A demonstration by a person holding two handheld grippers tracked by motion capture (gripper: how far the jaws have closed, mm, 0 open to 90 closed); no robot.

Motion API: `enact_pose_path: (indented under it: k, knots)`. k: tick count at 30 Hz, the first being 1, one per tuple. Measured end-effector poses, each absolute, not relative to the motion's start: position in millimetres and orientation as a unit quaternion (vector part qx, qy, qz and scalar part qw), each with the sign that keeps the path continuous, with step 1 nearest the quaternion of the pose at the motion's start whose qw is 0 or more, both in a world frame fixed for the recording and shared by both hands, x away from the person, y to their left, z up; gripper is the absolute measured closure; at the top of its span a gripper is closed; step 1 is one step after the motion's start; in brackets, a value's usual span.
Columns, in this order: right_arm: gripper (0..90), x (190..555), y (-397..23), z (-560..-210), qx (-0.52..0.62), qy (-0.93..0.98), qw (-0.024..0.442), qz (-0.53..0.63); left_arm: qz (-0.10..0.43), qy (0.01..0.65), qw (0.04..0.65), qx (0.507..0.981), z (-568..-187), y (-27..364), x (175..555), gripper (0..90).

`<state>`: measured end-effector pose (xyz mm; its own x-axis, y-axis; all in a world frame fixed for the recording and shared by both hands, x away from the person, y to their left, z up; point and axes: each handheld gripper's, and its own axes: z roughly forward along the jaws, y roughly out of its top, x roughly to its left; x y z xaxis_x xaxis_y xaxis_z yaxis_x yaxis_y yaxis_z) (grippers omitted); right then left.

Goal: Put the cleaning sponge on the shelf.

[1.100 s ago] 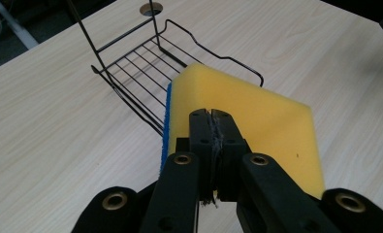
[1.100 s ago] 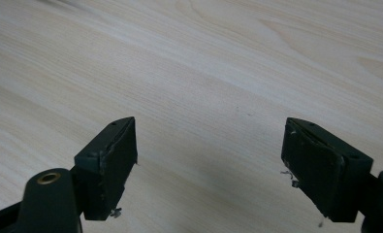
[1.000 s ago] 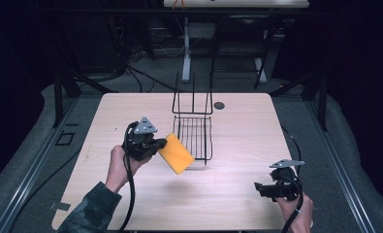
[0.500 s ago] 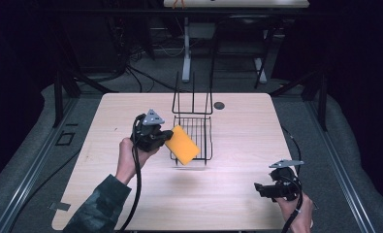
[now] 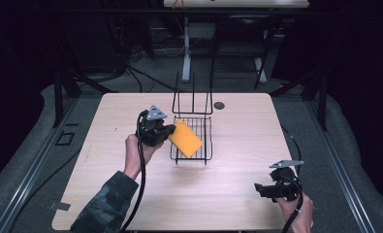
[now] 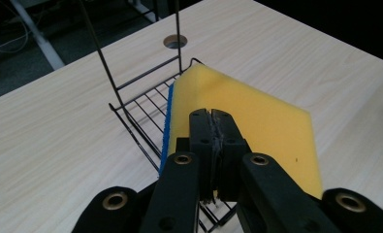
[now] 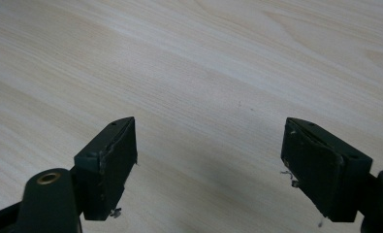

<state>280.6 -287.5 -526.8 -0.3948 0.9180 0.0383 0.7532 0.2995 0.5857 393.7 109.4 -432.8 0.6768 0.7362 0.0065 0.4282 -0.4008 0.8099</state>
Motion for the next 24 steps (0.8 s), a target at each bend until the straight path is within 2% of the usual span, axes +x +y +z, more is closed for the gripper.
enact_pose_path:
  k: [9,24]
  knots:
    - [20.2,281.0,-286.4,-527.3,0.524,0.796,0.154,0.263,0.183,0.387,0.416,0.802,-450.0,105.5,412.0,89.0]
    - [20.1,280.9,-285.2,-528.1,0.521,0.798,0.151,0.261,0.150,0.431,0.405,0.792,-484.3,89.6,436.7,88.8]
